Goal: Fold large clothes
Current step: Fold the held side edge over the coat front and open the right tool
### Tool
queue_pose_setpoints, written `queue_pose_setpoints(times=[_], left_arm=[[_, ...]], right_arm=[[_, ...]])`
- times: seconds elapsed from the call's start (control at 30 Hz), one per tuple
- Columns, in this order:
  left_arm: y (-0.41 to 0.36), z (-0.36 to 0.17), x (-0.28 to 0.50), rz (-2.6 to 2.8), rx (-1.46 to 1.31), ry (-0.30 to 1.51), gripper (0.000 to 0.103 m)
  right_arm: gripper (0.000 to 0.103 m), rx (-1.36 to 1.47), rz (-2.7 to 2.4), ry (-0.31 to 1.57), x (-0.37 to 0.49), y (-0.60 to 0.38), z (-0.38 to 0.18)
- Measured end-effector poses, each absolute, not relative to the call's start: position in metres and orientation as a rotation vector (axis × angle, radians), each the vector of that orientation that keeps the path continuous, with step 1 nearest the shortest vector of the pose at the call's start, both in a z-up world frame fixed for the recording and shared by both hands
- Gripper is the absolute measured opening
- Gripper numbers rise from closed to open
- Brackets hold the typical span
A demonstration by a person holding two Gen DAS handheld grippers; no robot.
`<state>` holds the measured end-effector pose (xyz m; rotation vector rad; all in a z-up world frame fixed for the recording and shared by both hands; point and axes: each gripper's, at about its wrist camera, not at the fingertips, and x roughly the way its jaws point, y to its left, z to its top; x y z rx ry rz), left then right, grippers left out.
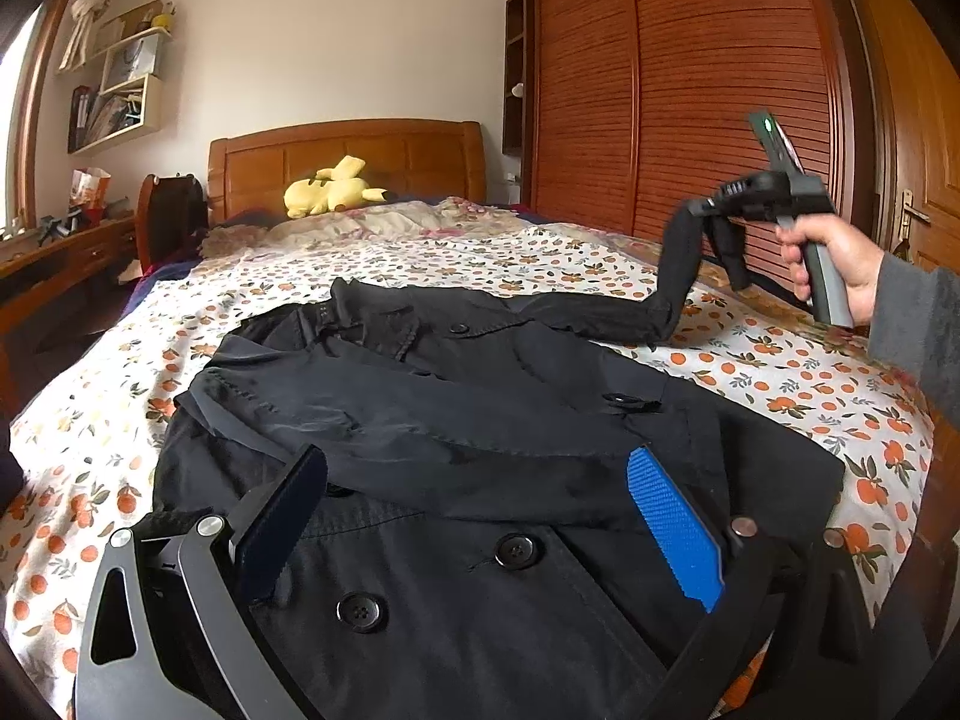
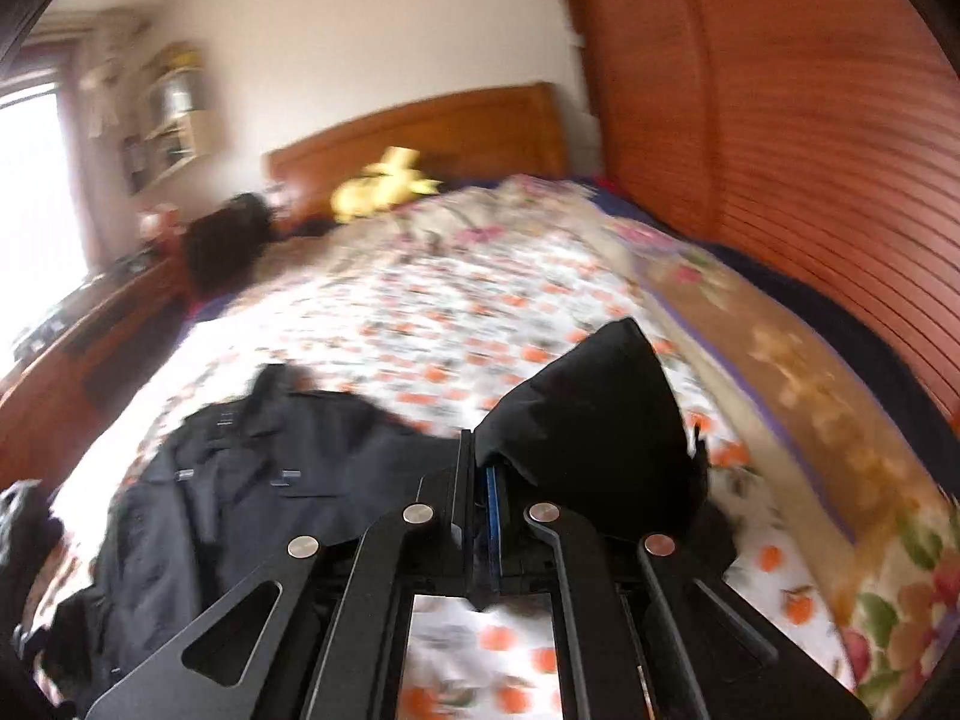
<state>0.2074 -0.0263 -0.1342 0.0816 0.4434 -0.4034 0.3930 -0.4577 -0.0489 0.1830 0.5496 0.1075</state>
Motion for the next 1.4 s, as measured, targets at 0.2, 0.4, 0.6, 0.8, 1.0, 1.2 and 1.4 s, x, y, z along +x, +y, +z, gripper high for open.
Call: queue_pose_setpoints(times=[0.2, 0.4, 0.6, 0.8, 1.0, 1.2, 1.4], left_arm=[[-0.024, -0.129, 0.201, -0.394, 0.086, 0.449, 0.101], [-0.026, -0.129, 0.189, -0.380, 0.102, 0.455, 0.101], [-0.024, -0.128, 0.181, -0.359, 0.118, 0.455, 0.101], [-0.016, -0.127, 0.177, -0.335, 0.118, 0.458, 0.101], [-0.011, -0.126, 0.175, -0.312, 0.125, 0.462, 0.101], [-0.010, -0.124, 0.177, -0.295, 0.138, 0.478, 0.101], [-0.017, -0.120, 0.189, -0.280, 0.169, 0.486, 0.101]], right_arm=[[0.002, 0.115, 0.311, 0.519, 0.375, -0.372, -0.025], [0.003, 0.063, 0.471, 0.538, 0.355, -0.308, -0.021], [0.003, 0.024, 0.575, 0.586, 0.327, -0.272, -0.036], [0.003, 0.008, 0.595, 0.677, 0.311, -0.258, -0.069], [0.055, 0.008, 0.570, 0.740, 0.295, -0.258, -0.103], [0.079, 0.003, 0.535, 0.729, 0.267, -0.267, -0.111], [0.079, 0.060, 0.520, 0.728, 0.243, -0.294, -0.119]])
